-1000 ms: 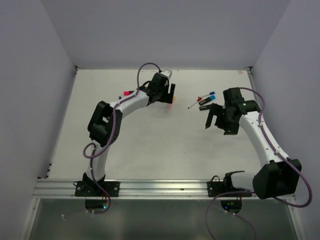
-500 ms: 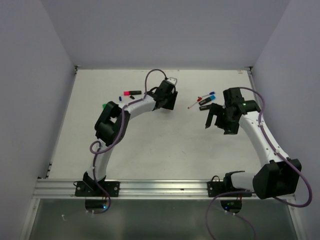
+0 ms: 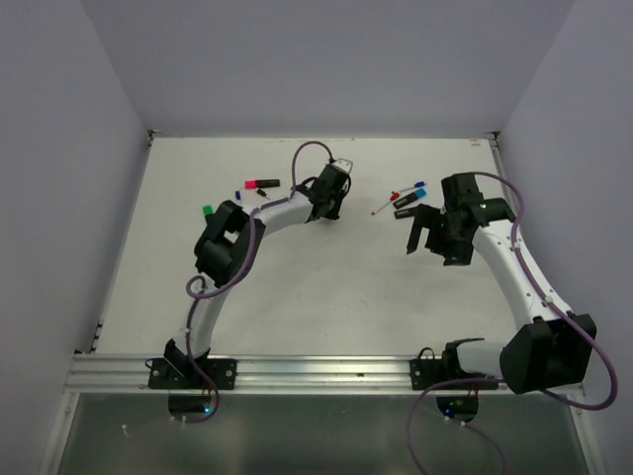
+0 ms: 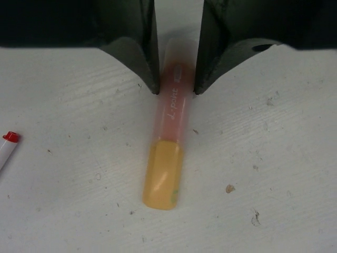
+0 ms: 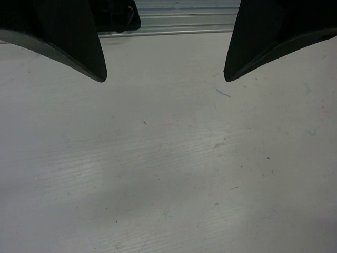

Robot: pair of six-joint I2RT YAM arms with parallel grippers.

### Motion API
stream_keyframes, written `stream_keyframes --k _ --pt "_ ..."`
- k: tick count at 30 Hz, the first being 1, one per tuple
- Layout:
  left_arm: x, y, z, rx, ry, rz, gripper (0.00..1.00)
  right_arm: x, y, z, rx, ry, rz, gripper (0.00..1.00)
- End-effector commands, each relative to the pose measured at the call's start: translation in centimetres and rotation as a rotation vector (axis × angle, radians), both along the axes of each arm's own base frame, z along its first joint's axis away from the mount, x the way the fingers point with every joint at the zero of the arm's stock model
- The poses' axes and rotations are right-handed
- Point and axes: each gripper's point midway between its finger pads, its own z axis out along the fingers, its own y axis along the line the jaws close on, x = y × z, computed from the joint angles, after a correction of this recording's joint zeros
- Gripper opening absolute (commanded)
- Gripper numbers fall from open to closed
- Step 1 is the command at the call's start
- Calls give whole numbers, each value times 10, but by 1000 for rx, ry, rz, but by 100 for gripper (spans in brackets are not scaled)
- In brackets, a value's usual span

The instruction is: Open the pen caps

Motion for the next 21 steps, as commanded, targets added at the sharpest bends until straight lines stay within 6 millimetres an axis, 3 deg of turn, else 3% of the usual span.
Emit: stream_keyframes --k 1,3,6,12,13,14,16,17,19,21 --pt "-5 -1 -16 28 28 -14 28 13 1 12 -10 -39 28 99" --pt "-11 3 -20 32 41 -22 15 17 6 13 13 -35 40 99" --pt "-15 3 -8 17 24 -34 0 27 20 14 75 -30 72 99" --pt "-34 2 40 -88 -10 -76 0 74 64 23 271 -73 82 97" --pt "-36 0 61 -128 -39 -84 0 87 79 29 341 -108 96 97" --pt "-42 1 63 -142 -31 -93 0 95 87 19 367 -86 91 94" --pt "-51 -4 87 -210 -43 -117 0 115 114 24 420 -119 105 92" --pt "-55 -2 88 -217 -36 -119 0 121 123 22 434 -120 106 90" --pt "-62 -5 104 -271 -39 -128 0 136 147 9 493 -108 88 88" --pt "-72 -8 106 -315 -11 -141 0 143 160 -5 532 -89 52 86"
